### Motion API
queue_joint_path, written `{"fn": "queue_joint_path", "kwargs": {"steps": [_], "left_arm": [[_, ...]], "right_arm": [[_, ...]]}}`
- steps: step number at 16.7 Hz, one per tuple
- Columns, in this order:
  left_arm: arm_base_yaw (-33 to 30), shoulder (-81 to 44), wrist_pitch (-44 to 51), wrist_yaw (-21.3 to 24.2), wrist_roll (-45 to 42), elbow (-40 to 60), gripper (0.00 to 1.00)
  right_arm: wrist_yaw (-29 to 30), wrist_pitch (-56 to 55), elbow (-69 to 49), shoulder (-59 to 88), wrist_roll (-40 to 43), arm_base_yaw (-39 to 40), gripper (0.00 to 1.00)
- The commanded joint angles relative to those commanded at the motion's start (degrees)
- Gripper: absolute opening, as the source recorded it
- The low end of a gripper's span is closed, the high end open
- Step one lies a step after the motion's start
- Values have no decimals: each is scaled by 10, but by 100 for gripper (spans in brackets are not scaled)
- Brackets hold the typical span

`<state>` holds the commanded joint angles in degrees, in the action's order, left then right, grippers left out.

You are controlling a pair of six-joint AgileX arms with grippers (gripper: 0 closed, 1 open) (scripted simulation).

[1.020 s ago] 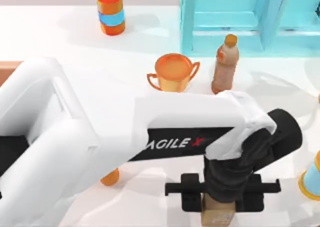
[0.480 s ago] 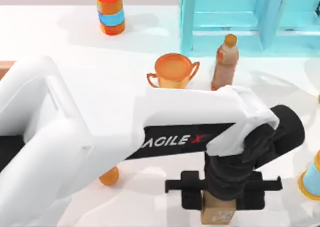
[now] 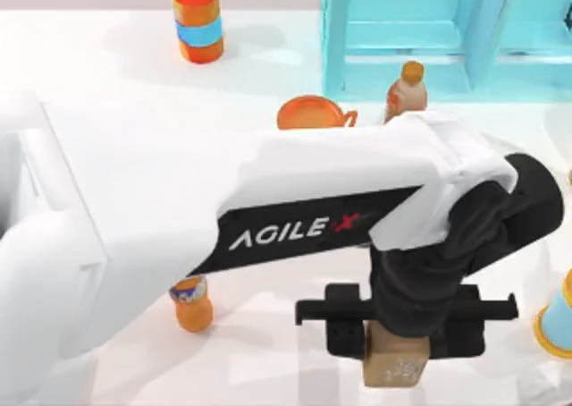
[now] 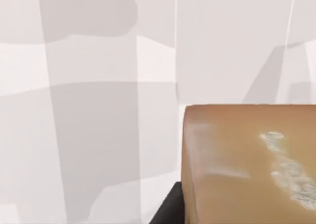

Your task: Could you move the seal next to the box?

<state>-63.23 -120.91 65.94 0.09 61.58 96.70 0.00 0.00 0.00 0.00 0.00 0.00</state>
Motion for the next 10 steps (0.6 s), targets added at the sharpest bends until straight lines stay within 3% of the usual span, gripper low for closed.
{"fn": "queue_joint_path", "kwargs": {"steps": [5,10], "left_arm": [[20,9,5,-9,-18,1,0],[165,90,35,-46,-131,15,0]], "right_arm": [[0,0,0,0,0,0,100],[0,0,0,0,0,0,100]]}}
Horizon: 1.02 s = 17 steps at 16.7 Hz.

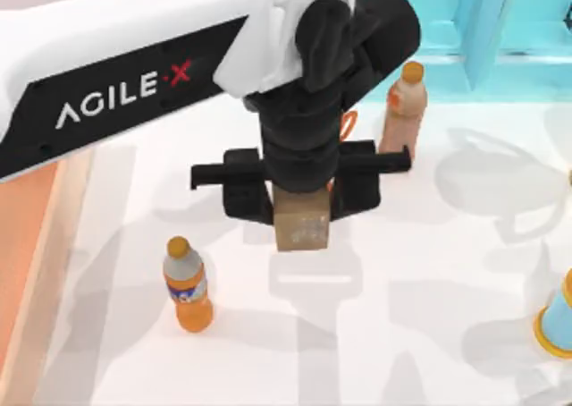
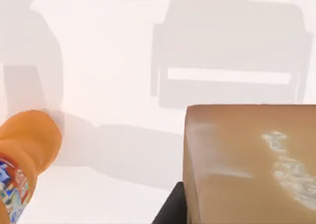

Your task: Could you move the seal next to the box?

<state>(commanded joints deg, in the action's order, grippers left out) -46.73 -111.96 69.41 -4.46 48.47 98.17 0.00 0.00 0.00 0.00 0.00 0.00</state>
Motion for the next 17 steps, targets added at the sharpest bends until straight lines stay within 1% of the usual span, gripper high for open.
{"fn": "queue_joint_path", "kwargs": {"steps": [5,9,13,17], "left_arm": [[165,84,41,-15,-149,-15,0],[257,128,68,-3,-248,-49,0],[294,142,86,26,-309,-91,0],[298,140,94,44,-328,-114,0]], "right_arm": [[0,0,0,0,0,0,100],[0,0,0,0,0,0,100],[0,0,0,0,0,0,100],[0,0,0,0,0,0,100]]}}
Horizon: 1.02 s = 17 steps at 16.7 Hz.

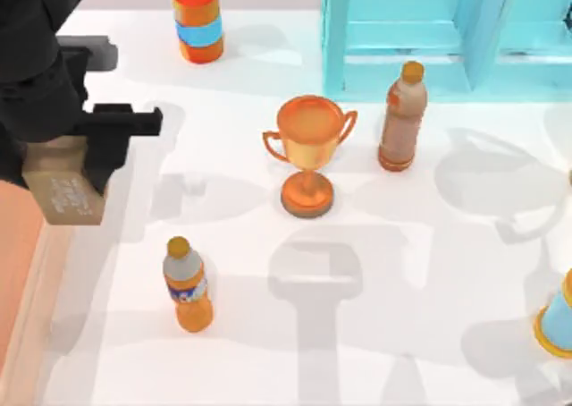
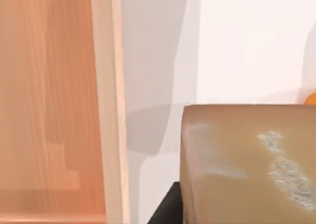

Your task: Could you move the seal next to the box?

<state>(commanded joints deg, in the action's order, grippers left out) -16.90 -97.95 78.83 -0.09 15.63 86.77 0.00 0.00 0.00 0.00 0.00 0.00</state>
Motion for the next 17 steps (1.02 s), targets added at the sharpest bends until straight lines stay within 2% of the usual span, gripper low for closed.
{"fn": "queue_joint_path", "kwargs": {"steps": [6,13,17], "left_arm": [[-1,-2,-11,-2,-1,-8,0],[2,-10,-138,-1,-2,-126,0],[3,-11,-146,0,-3,-135,0]], "right_arm": [[0,0,0,0,0,0,100],[0,0,0,0,0,0,100],[0,0,0,0,0,0,100]]}}
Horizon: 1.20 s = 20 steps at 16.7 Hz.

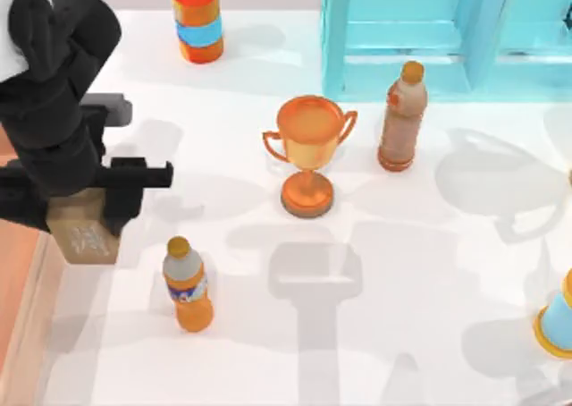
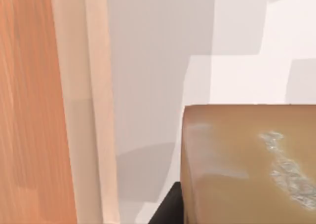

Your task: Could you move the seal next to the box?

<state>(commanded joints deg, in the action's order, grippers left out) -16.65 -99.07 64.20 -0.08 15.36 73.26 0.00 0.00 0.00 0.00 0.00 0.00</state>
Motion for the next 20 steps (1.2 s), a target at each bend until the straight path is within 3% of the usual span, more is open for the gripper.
{"fn": "queue_joint_path", "kwargs": {"steps": [1,14,20], "left_arm": [[0,0,0,0,0,0,0],[0,0,0,0,0,0,98],[0,0,0,0,0,0,100]], "right_arm": [[0,0,0,0,0,0,100],[0,0,0,0,0,0,100],[0,0,0,0,0,0,100]]}}
